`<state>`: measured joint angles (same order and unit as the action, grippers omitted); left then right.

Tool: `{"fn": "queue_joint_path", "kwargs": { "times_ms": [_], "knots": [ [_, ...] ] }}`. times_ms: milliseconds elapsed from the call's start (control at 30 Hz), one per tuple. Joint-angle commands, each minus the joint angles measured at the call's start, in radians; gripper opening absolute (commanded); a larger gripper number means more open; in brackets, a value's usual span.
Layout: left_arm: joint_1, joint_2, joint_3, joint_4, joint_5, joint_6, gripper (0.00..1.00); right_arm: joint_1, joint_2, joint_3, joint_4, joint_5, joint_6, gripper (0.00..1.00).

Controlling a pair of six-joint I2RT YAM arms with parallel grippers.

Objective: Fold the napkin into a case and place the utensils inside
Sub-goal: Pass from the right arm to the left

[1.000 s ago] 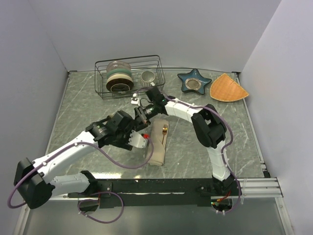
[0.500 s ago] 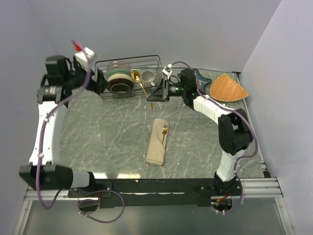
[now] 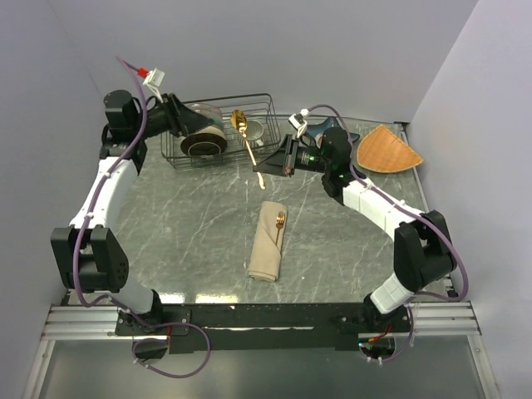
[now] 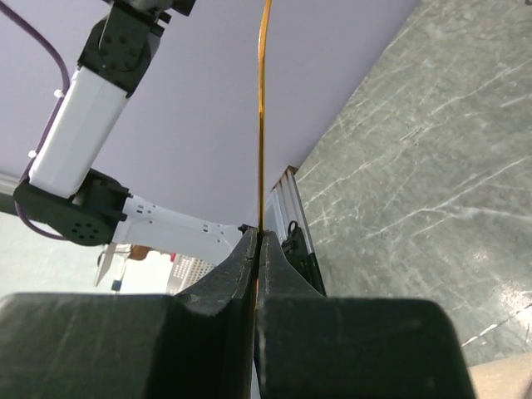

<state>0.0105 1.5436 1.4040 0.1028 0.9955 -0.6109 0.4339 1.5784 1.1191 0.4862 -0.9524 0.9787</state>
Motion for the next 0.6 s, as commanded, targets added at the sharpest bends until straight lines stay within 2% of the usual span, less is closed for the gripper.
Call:
{"fn": "queue_joint_path", "kwargs": {
  "times_ms": [0, 167, 367, 567],
  "knots": [
    [-0.063, 0.013, 0.01, 0.187, -0.003, -0.118, 0.66, 0.017, -0.066, -0.031, 0.034, 0.037, -0.018, 0.0],
    [-0.125, 0.039, 0.016, 0.16, -0.04, -0.095, 0.64, 0.028, -0.078, -0.042, 0.043, 0.029, -0.018, 0.0],
    [-0.148, 0.05, 0.003, 0.155, -0.067, -0.102, 0.58, 0.029, -0.092, -0.047, 0.038, 0.026, -0.015, 0.0],
    [-0.175, 0.055, 0.004, 0.167, -0.074, -0.095, 0.42, 0.034, -0.101, -0.065, 0.034, 0.023, -0.015, 0.0]
  ]
}}
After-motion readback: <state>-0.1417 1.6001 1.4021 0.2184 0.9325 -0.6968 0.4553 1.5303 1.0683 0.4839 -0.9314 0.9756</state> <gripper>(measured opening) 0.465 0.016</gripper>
